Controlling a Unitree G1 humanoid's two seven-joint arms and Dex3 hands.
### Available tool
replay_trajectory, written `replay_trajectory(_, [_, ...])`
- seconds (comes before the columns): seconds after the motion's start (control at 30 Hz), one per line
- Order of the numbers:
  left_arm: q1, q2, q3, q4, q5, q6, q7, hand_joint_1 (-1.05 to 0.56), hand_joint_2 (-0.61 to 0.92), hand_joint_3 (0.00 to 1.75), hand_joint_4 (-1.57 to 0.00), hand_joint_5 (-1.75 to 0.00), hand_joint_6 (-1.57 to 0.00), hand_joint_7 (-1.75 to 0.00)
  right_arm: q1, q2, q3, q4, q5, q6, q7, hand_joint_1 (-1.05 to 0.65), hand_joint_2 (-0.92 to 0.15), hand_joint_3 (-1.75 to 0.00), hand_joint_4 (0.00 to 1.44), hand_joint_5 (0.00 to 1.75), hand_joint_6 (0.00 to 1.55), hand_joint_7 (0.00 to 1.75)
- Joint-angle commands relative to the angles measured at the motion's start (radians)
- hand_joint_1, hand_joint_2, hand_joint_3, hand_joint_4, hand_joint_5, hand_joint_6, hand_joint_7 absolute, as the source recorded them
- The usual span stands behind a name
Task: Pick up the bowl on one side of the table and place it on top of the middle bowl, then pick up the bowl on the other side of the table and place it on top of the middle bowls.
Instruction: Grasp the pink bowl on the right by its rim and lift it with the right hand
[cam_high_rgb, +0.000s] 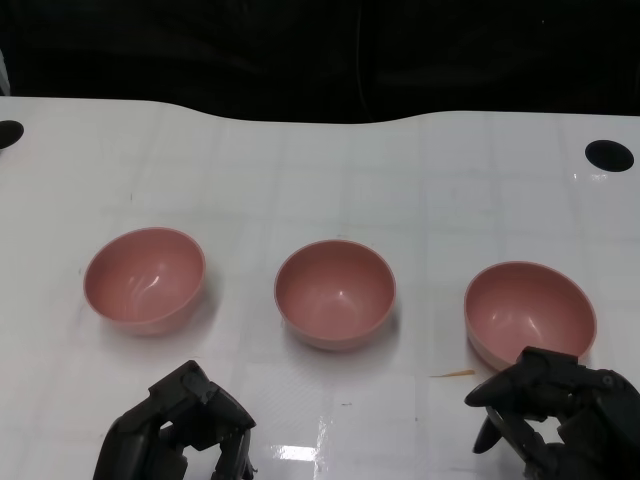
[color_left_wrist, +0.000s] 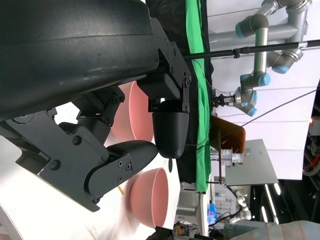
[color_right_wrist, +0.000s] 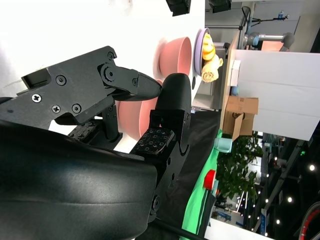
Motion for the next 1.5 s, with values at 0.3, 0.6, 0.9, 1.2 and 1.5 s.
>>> replay_trajectory(0.3, [0.003, 0.014, 0.004, -0.013, -0.009, 0.0, -0.002, -0.16, 0.51, 1.2, -0.84, -1.73, -0.87, -1.45, -0.009, -0.033, -0.008, -0.008, -0.031, -0.067, -0.011, -0.27, -0.87, -0.27, 0.63, 1.06, 0.57, 0.58])
replay_trajectory(0.6, [-0.006, 0.015, 0.008, -0.001, -0.003, -0.004, 0.003, -0.16, 0.51, 1.17, -0.84, -1.73, -0.87, -1.45, -0.04, -0.054, -0.01, 0.023, -0.012, -0.128, 0.016, -0.3, -0.9, -0.13, 0.62, 0.85, 0.6, 0.3])
replay_trajectory(0.9, [-0.012, 0.016, 0.008, 0.01, -0.012, -0.018, -0.008, -0.16, 0.53, 1.15, -0.84, -1.73, -0.85, -1.46, -0.045, -0.059, -0.008, 0.028, -0.001, -0.132, 0.021, -0.32, -0.92, -0.07, 0.63, 0.75, 0.64, 0.19])
replay_trajectory(1.2, [-0.007, 0.014, 0.005, -0.003, -0.013, -0.001, -0.002, -0.16, 0.54, 1.12, -0.85, -1.73, -0.86, -1.45, -0.044, -0.076, -0.018, 0.0, -0.035, -0.137, 0.002, -0.4, -0.92, -0.04, 0.52, 0.6, 0.58, 0.1])
replay_trajectory(1.5, [-0.013, 0.016, 0.006, 0.007, -0.021, -0.011, -0.012, -0.16, 0.56, 1.09, -0.85, -1.73, -0.86, -1.45, -0.049, -0.087, -0.019, 0.0, -0.07, -0.168, -0.031, -0.4, -0.91, -0.01, 0.48, 0.41, 0.52, 0.01])
